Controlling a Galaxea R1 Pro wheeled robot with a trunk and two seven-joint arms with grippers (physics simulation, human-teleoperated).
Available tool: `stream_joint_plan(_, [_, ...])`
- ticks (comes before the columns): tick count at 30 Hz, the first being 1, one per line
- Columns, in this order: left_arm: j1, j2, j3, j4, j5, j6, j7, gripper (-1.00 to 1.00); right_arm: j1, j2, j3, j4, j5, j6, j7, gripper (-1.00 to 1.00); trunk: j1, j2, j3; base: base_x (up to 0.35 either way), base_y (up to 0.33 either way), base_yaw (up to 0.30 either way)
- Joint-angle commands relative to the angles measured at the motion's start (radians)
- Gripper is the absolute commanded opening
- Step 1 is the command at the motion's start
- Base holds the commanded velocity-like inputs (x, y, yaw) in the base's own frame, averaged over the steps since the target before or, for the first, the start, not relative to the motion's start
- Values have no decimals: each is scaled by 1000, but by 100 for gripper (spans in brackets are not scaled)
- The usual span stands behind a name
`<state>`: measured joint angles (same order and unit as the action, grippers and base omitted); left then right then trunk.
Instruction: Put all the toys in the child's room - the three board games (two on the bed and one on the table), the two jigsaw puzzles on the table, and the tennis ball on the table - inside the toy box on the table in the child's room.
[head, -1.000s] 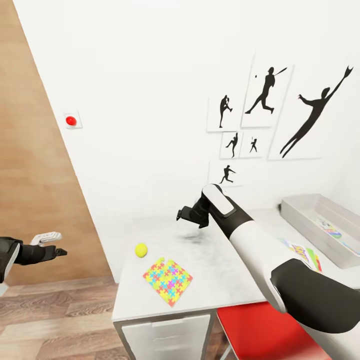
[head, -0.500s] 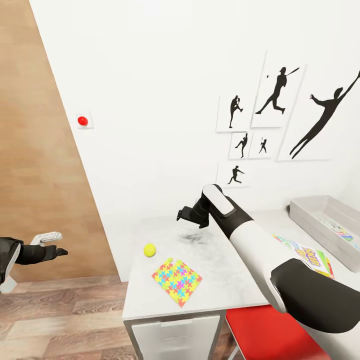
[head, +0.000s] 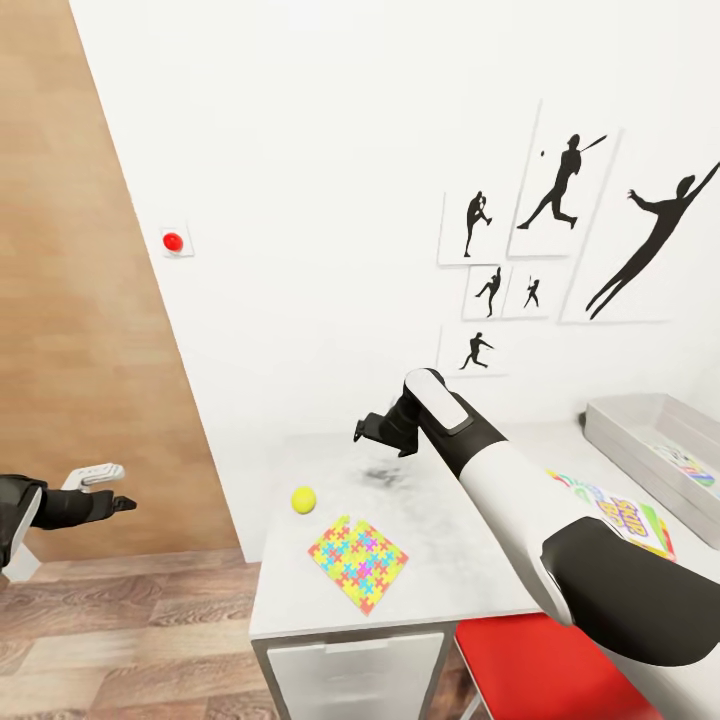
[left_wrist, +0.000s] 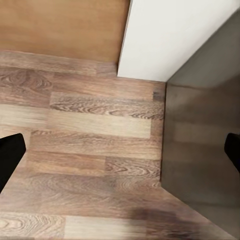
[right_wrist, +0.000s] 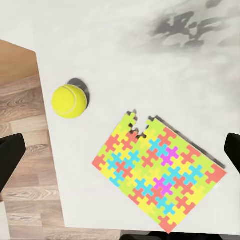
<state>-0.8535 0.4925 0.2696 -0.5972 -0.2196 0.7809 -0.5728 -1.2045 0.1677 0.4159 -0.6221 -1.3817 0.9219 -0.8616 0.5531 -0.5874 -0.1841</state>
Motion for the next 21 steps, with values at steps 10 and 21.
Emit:
stream_joint_plan(10, [-1,-2,5,26,-10,-32,-8,100,-1,-1,4,0,-11,0,-10,100,0,-2,7,-23,0,81])
stream_joint_plan(21, [-1,-7,4,89,-14,-98,4,100,-1,7,16,44,-2,-1,-11,100,0,-2,9,-6,0,27])
